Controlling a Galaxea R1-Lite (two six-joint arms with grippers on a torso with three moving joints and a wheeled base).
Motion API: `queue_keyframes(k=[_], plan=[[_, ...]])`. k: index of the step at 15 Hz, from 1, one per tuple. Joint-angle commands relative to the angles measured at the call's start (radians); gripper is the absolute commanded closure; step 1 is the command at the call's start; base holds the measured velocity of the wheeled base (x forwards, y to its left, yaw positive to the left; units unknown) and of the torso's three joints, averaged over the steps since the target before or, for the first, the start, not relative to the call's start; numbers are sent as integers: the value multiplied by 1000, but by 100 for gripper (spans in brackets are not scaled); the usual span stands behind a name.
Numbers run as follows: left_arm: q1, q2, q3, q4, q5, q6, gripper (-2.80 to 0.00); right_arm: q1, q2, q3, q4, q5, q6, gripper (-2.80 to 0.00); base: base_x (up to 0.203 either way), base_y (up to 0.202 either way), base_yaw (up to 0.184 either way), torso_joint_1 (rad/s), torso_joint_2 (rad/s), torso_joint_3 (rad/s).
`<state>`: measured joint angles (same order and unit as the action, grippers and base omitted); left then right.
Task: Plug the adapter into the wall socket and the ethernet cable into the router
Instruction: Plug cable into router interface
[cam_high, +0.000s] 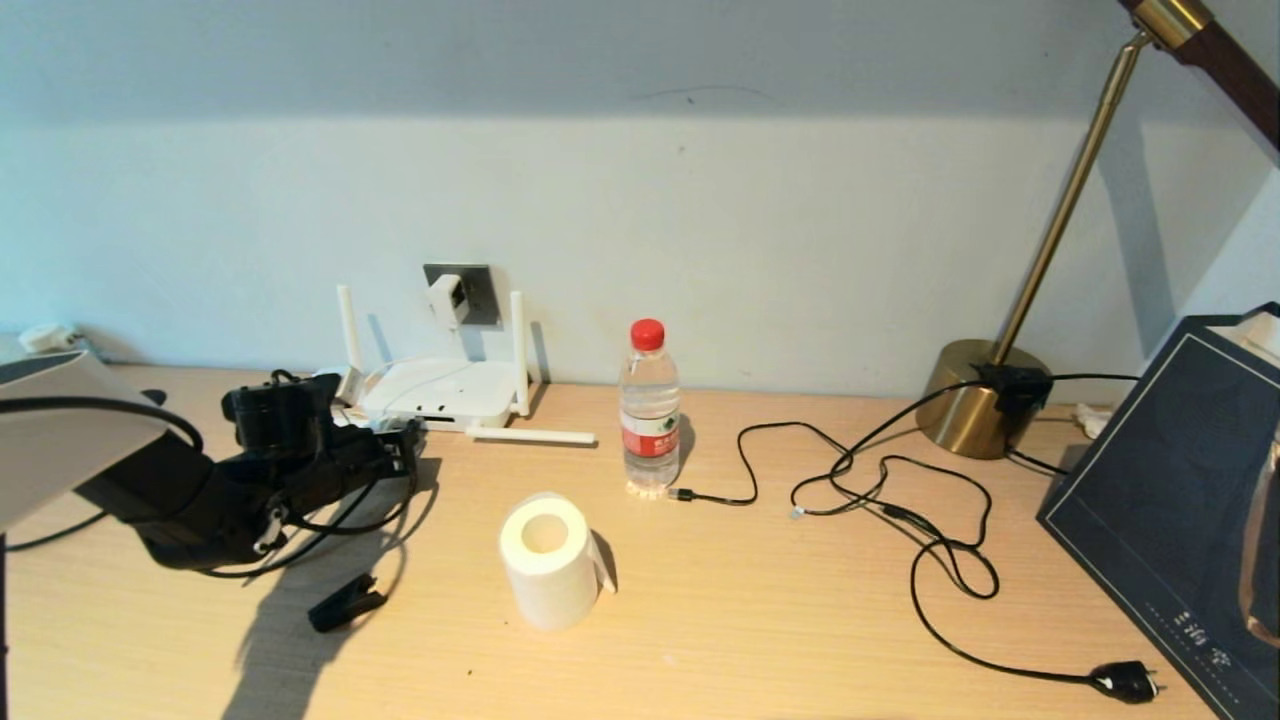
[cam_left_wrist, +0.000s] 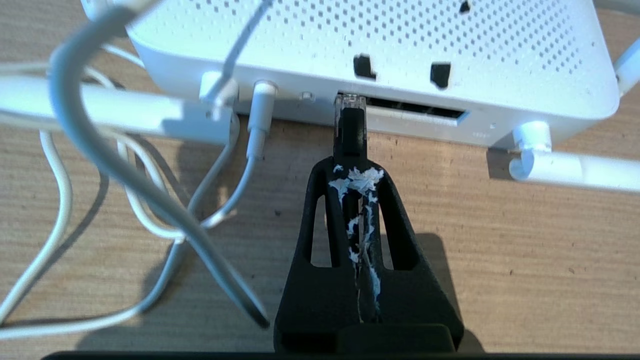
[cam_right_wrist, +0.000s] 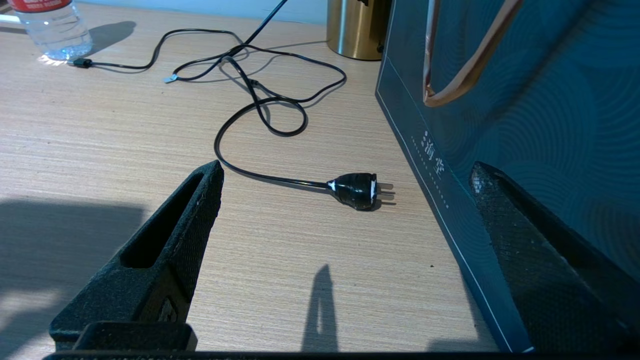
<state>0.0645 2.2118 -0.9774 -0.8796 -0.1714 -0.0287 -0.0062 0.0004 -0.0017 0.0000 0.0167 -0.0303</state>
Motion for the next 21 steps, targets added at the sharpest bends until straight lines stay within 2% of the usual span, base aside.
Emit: queue_keyframes(k=[1,13,18,21], plan=[[0,11,-18,-3,4,1,0,0,0,0,0,0,0,-280,0,0,0,0,0,0],[-9,4,-49,31,20,9,0,0,0,1,0,1,0,-280,0,0,0,0,0,0],[-9,3,-50,44,21,24,0,0,0,0,0,1,0,-280,0,0,0,0,0,0],[-11,5,-56,44,47,49,0,0,0,0,0,0,0,-280,0,0,0,0,0,0]])
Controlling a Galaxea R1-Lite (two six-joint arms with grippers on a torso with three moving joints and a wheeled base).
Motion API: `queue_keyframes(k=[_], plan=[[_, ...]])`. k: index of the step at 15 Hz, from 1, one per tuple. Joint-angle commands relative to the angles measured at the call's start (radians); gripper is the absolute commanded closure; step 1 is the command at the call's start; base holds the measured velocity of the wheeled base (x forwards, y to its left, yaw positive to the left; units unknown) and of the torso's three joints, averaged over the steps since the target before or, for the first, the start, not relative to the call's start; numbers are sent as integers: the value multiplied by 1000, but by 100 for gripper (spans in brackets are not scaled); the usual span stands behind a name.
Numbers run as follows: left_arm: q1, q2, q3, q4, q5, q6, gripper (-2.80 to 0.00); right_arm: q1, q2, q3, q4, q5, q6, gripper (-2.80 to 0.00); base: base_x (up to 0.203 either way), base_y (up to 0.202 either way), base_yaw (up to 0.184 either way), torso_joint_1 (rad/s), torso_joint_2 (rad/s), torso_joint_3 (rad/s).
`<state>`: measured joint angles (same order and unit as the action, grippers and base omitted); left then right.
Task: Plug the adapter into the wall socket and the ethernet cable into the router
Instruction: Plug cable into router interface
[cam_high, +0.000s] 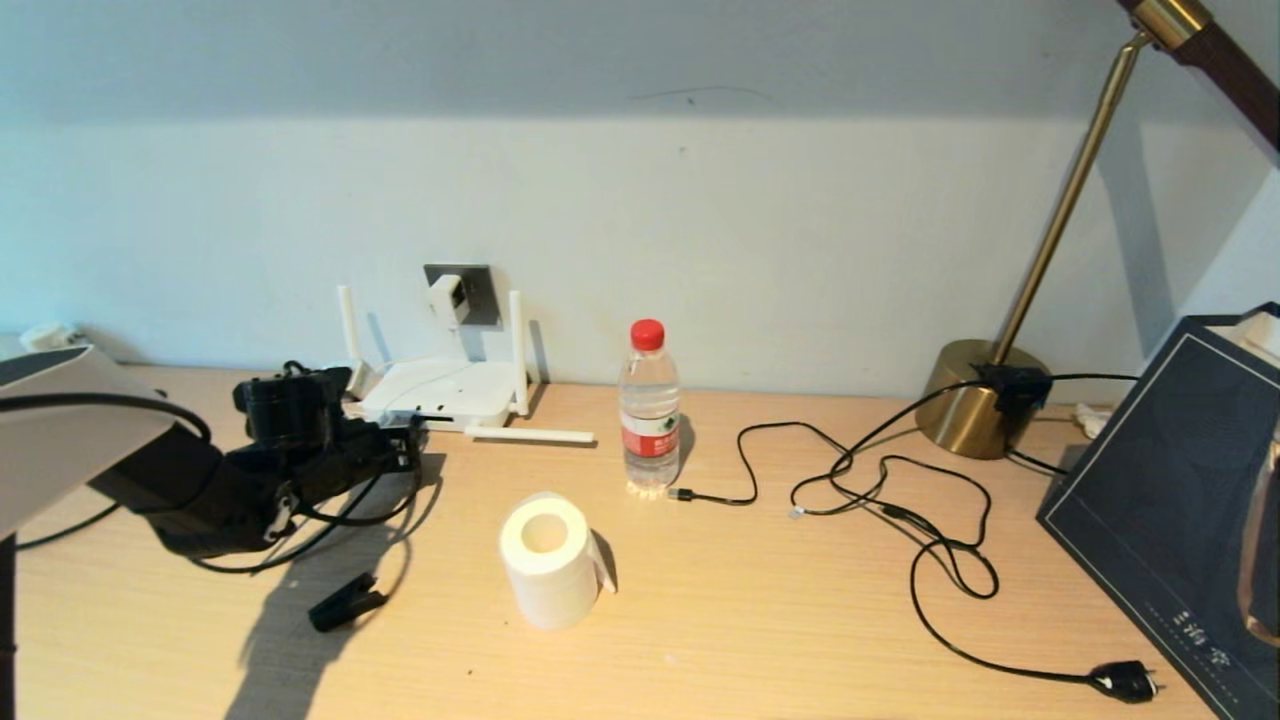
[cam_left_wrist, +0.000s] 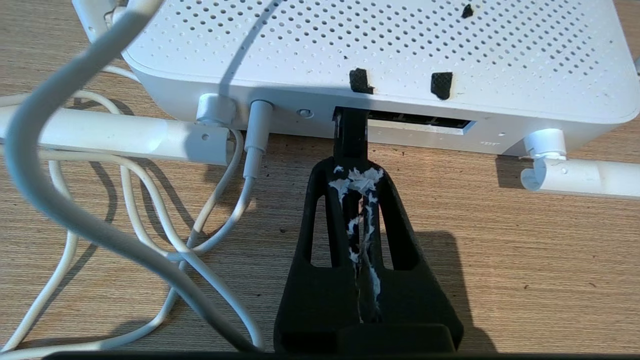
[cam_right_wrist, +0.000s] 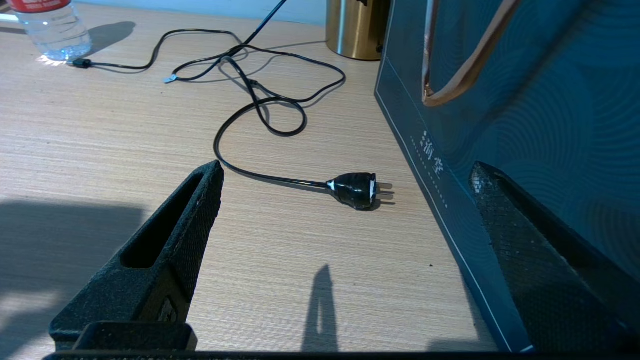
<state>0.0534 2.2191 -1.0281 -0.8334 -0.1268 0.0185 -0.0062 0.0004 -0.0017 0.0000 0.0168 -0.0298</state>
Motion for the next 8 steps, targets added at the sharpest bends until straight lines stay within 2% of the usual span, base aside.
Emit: queue_keyframes(k=[1,8], plan=[[0,-3,-13,-2,3,1,0,0,0,0,0,0,-1,-280,0,0,0,0,0,0],[3,5,-15,14,4,12,0,0,0,0,0,0,-1,-280,0,0,0,0,0,0]])
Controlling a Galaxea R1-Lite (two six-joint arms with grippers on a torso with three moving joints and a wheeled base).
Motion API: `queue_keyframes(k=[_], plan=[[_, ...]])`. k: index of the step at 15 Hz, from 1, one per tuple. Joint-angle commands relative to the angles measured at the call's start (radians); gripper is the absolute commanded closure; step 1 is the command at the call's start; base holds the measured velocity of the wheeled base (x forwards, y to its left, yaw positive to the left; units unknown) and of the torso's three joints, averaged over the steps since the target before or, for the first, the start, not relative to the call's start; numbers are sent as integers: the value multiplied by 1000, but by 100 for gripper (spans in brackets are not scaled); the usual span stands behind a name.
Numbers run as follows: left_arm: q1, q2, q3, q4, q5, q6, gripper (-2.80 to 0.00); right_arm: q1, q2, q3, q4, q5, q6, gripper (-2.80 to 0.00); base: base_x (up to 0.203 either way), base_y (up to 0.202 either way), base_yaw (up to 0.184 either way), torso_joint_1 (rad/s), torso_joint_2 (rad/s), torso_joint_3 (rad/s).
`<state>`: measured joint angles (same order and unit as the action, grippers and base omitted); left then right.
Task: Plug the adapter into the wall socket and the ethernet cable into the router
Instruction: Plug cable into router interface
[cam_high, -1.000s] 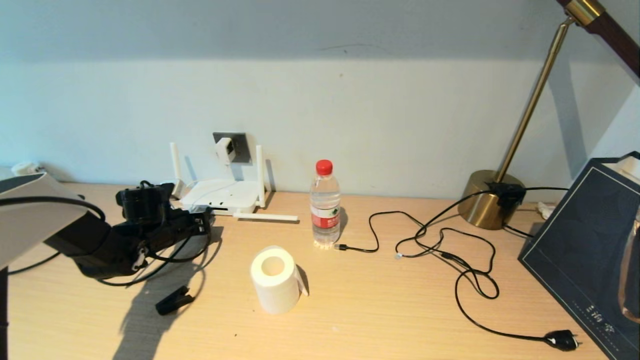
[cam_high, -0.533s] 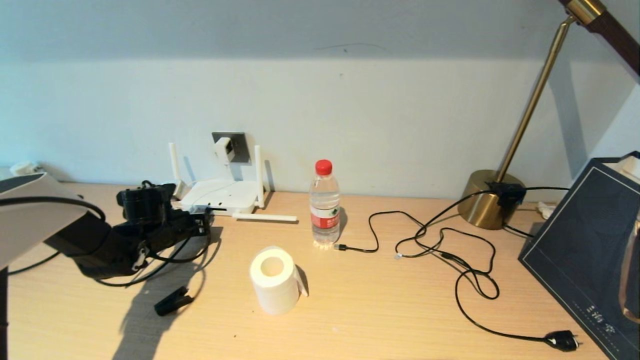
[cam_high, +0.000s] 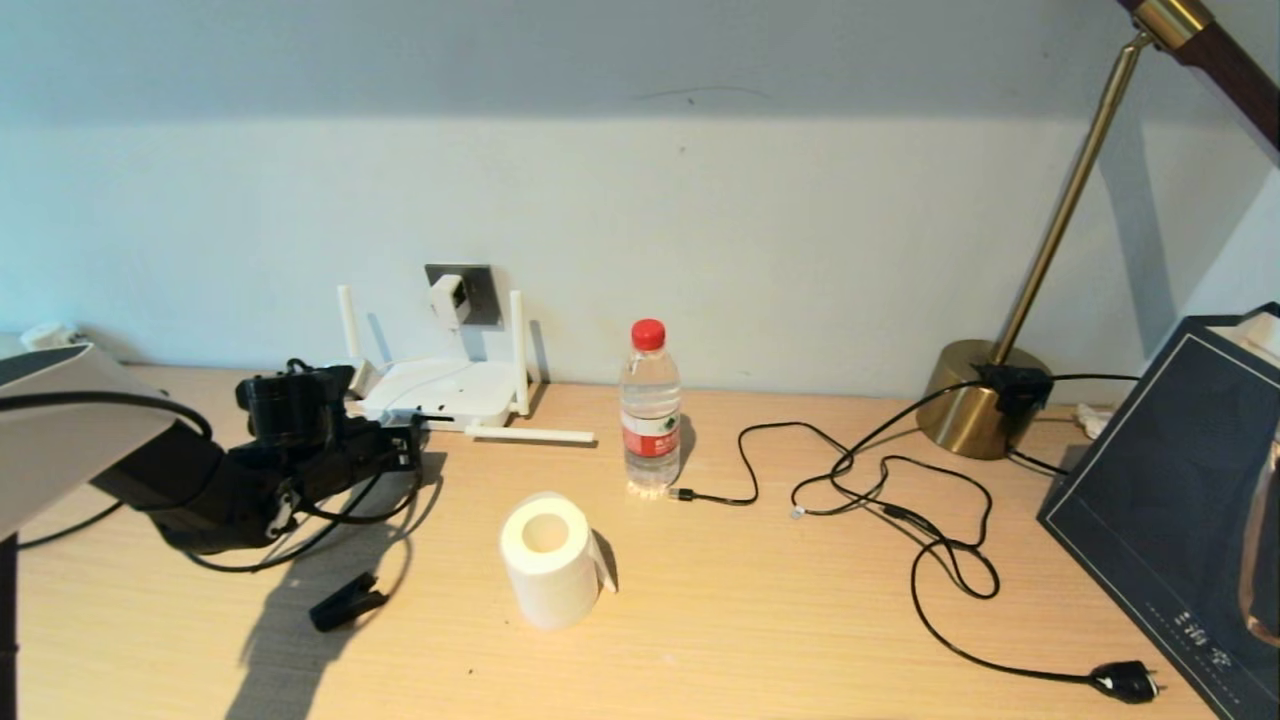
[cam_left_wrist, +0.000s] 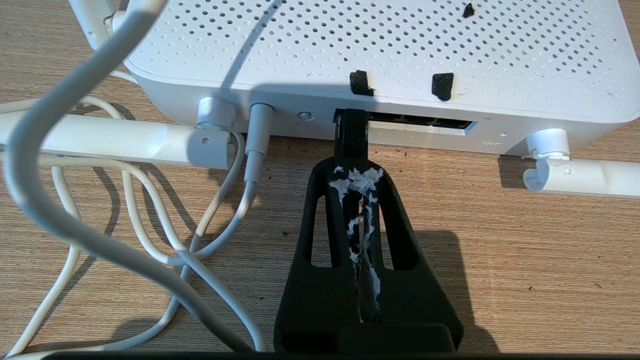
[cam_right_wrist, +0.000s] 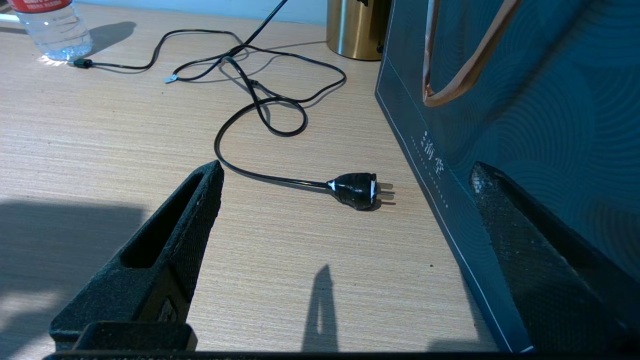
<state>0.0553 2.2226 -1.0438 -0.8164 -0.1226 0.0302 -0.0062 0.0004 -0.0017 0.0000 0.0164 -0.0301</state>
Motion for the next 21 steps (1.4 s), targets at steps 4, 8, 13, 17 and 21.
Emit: queue_keyframes(k=[4,8,13,17,21], plan=[[3,-1,-19,19,0,0,0,0,0,0,0,0,-1,-280,0,0,0,0,0,0],[4,-4,-61,56,0,4,0,0,0,0,0,1,-1,-280,0,0,0,0,0,0],[6,9,-106,123,0,7,0,0,0,0,0,1,-1,-280,0,0,0,0,0,0],[4,17,-114,126,-1,7,0,0,0,0,0,0,-1,-280,0,0,0,0,0,0],[3,19,-114,125,-2,7,0,0,0,0,0,0,-1,-280,0,0,0,0,0,0]])
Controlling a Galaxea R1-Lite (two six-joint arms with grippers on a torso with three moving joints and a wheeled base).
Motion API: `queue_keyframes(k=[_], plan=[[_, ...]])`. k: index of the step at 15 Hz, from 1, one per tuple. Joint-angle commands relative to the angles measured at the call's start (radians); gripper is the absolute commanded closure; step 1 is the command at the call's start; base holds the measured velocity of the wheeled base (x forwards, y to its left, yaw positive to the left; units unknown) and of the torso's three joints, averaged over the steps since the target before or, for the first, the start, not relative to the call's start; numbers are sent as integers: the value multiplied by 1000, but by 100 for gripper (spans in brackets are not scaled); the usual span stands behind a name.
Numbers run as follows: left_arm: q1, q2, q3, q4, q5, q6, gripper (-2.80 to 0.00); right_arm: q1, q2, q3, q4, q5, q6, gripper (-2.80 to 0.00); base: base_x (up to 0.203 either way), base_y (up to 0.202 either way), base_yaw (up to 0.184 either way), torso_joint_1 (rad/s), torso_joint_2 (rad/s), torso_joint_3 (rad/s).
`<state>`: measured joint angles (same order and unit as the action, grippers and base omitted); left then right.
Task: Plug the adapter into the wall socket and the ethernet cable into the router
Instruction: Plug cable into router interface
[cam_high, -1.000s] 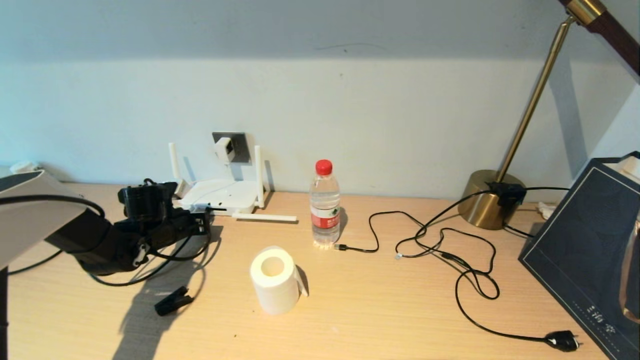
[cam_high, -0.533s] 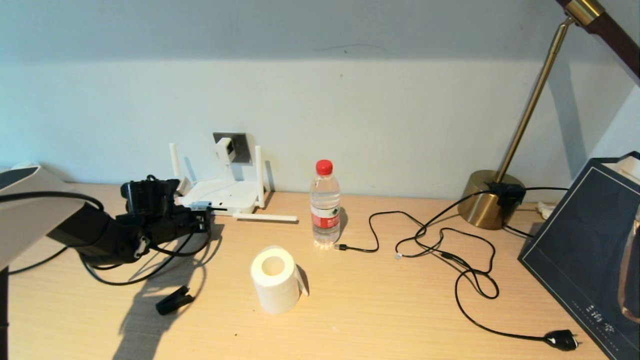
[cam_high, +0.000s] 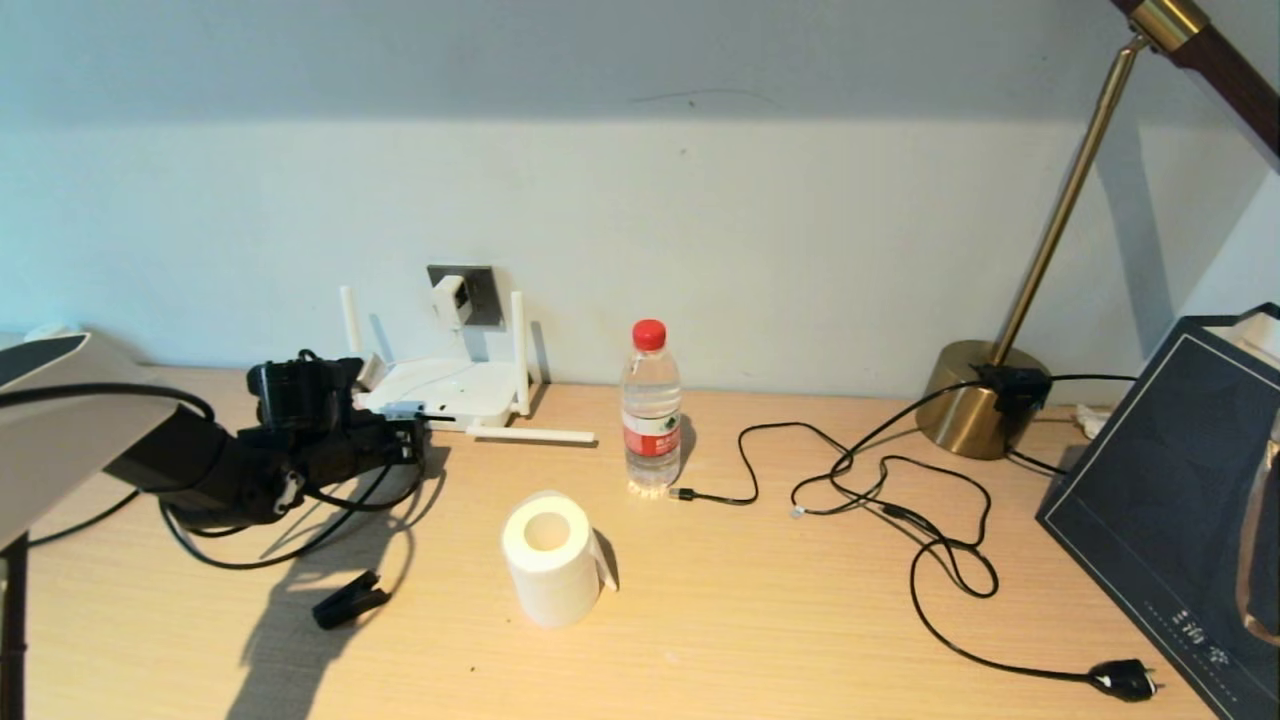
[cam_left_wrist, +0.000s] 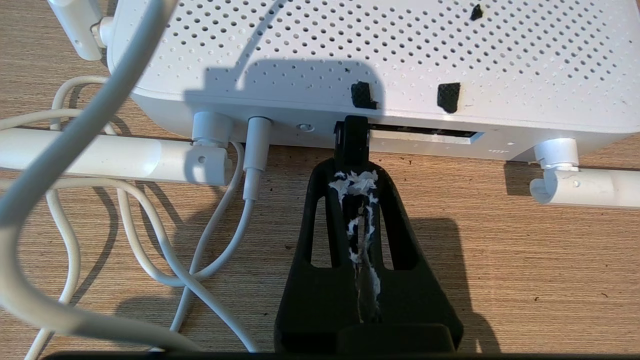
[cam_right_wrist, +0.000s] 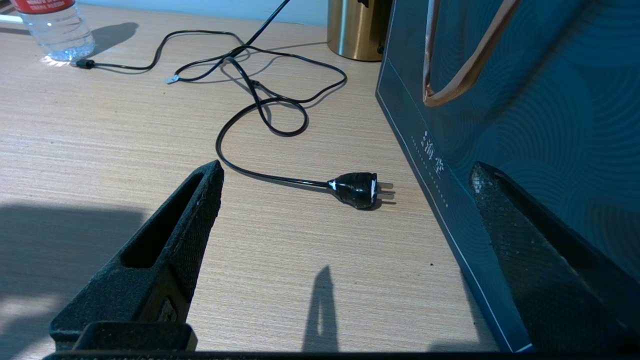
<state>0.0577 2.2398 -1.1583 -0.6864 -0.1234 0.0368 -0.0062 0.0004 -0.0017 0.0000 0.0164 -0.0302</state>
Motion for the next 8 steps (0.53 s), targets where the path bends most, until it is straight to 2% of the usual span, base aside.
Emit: queue_keyframes(k=[1,3,5,8], plan=[[1,8,0,-6,-1,0,0,0,0,0,0,0,0,-280,0,0,0,0,0,0],[2,12,0,-9,-1,-2,0,0,0,0,0,1,0,-280,0,0,0,0,0,0],[2,12,3,-12,-2,-3,-280,0,0,0,0,1,0,-280,0,0,0,0,0,0],[1,-16,38,-19,-7,-6,-280,0,0,0,0,1,0,-280,0,0,0,0,0,0]])
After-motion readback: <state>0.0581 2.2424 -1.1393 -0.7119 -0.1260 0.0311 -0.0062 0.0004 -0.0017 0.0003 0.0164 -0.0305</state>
